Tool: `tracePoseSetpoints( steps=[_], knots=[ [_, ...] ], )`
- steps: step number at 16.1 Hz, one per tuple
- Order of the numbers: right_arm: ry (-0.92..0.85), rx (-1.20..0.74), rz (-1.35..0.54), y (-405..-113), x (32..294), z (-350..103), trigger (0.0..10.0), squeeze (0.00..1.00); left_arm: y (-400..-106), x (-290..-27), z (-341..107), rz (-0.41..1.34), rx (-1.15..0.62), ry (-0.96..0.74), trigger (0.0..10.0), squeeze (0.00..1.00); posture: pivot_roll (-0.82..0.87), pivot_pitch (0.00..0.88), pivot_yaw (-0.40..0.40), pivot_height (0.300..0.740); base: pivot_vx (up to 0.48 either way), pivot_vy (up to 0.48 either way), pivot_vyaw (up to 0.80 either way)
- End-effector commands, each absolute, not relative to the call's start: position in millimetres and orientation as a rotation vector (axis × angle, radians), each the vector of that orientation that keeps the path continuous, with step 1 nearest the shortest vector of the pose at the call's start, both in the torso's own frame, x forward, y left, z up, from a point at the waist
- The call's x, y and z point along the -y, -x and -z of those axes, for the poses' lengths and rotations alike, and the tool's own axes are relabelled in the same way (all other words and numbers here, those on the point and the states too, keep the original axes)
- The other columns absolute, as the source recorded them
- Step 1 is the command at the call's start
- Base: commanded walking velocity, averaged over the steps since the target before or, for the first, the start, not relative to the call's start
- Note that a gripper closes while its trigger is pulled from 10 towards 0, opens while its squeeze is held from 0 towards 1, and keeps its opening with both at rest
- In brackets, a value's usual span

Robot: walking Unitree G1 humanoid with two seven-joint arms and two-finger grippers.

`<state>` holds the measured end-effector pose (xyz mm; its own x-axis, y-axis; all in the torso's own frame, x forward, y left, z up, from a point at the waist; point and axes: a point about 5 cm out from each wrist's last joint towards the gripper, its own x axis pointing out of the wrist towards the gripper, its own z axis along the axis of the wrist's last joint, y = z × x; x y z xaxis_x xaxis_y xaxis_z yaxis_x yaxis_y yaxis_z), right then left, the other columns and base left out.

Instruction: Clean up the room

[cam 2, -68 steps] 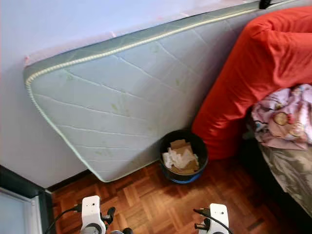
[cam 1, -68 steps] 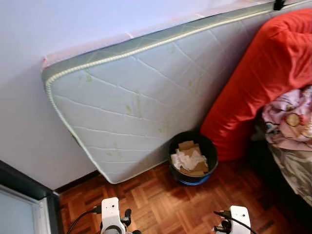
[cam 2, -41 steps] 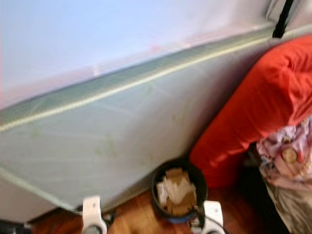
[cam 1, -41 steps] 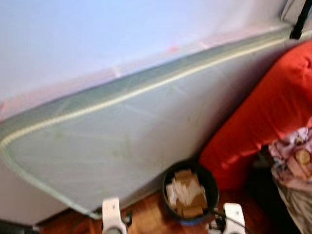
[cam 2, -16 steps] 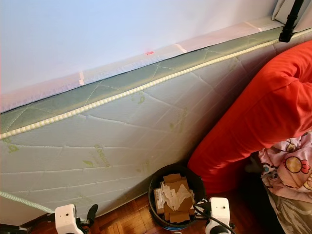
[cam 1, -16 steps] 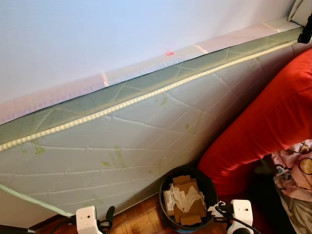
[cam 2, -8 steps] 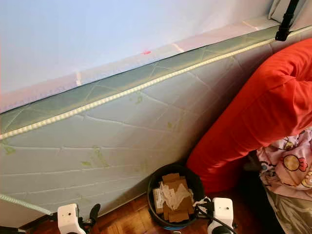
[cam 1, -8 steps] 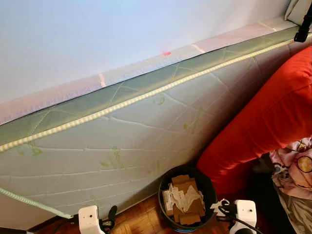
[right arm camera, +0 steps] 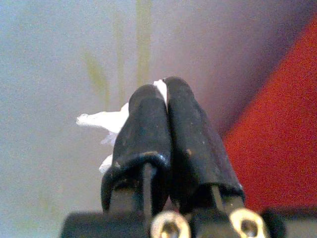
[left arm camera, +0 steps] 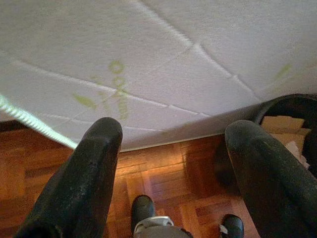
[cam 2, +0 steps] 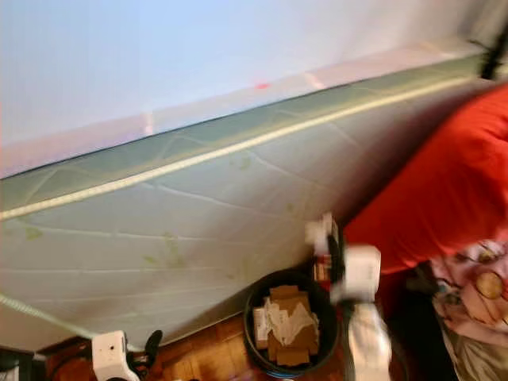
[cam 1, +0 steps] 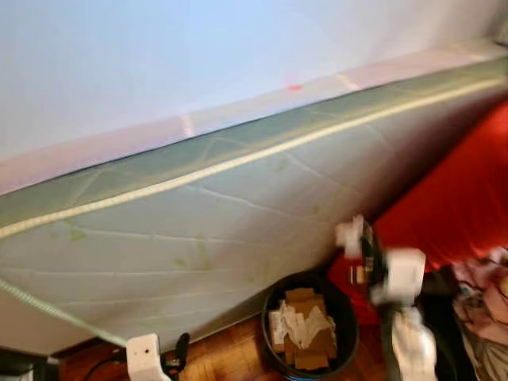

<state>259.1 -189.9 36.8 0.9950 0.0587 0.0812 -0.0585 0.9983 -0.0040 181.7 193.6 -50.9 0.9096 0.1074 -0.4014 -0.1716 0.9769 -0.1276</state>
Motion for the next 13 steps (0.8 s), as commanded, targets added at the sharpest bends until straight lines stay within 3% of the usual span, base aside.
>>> tracePoseSetpoints(
  steps=[1, 8, 13],
  knots=[
    [-0.003, 0.033, -0.033, -253.6, 196.1, -28.2, 10.0, 0.00, -175.4, -194.4, 54.4, -0.159, -0.425, 0.166, 10.0, 0.00, -0.06, 0.175, -0.032, 0.740, 0.000, 0.000, 0.00],
    [-0.022, -0.108, -0.035, -260.2, 188.0, -17.5, 10.0, 0.00, -180.4, -196.4, 48.8, -0.169, -0.393, 0.162, 10.0, 0.00, -0.05, 0.195, -0.033, 0.735, 0.000, 0.000, 0.00],
    [-0.021, -0.134, -0.028, -260.8, 187.5, -12.6, 10.0, 0.00, -180.2, -195.8, 45.3, -0.170, -0.371, 0.163, 10.0, 0.00, -0.05, 0.211, -0.031, 0.680, 0.000, 0.000, 0.00]
  ],
)
